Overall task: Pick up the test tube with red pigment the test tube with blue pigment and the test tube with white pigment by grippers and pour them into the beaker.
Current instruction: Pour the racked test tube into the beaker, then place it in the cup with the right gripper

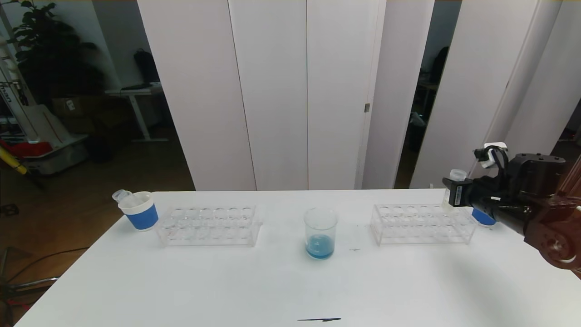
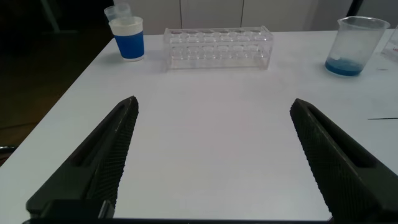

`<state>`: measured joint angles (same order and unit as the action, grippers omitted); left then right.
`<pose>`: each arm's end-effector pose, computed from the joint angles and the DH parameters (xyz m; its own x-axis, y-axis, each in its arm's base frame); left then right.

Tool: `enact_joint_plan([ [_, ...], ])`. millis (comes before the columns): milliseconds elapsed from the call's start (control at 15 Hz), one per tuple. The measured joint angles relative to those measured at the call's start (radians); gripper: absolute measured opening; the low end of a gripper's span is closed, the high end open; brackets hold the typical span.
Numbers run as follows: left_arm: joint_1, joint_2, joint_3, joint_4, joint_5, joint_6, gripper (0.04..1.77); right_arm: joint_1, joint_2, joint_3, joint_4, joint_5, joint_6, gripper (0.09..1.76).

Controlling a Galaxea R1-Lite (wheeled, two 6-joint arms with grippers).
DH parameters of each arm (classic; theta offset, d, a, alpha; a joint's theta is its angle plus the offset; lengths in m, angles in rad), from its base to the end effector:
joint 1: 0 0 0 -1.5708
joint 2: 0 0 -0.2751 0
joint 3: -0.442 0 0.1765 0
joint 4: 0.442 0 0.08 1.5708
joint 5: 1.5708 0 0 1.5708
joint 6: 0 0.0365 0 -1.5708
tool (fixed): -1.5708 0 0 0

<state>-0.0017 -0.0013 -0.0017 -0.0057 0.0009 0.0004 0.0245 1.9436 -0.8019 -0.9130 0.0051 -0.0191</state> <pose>0.0007 0.0000 0.0766 1.0000 -0.0008 0.0087 0.0008 1.0000 0.0004 0.3486 0.0087 0.1161 0.9735 0.0290 -0.2267 -0.0338 0.9993 -0.0174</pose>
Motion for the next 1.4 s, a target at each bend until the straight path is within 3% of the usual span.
enact_joint_plan([
  [200, 0.0, 0.0, 0.0, -0.001, 0.0, 0.0, 1.74, 0.001, -0.03, -0.127, 0.117, 0.002, 0.0, 0.58],
  [467, 0.0, 0.0, 0.0, -0.001, 0.0, 0.0, 1.74, 0.02, -0.021, -0.444, 0.373, 0.118, -0.003, 0.58],
  [733, 0.0, 0.0, 0.0, 0.0, 0.0, 0.0, 1.74, 0.121, 0.05, -0.732, 0.551, 0.2, -0.009, 0.59],
  [933, 0.0, 0.0, 0.0, -0.001, 0.0, 0.0, 1.74, 0.232, 0.102, -0.792, 0.559, 0.29, -0.049, 0.58],
  [1200, 0.0, 0.0, 0.0, -0.001, 0.0, 0.0, 1.74, 0.33, 0.147, -0.795, 0.539, 0.318, -0.148, 0.58],
  [1400, 0.0, 0.0, 0.0, -0.001, 0.0, 0.0, 1.74, 0.36, 0.176, -0.738, 0.396, 0.317, -0.211, 0.59],
])
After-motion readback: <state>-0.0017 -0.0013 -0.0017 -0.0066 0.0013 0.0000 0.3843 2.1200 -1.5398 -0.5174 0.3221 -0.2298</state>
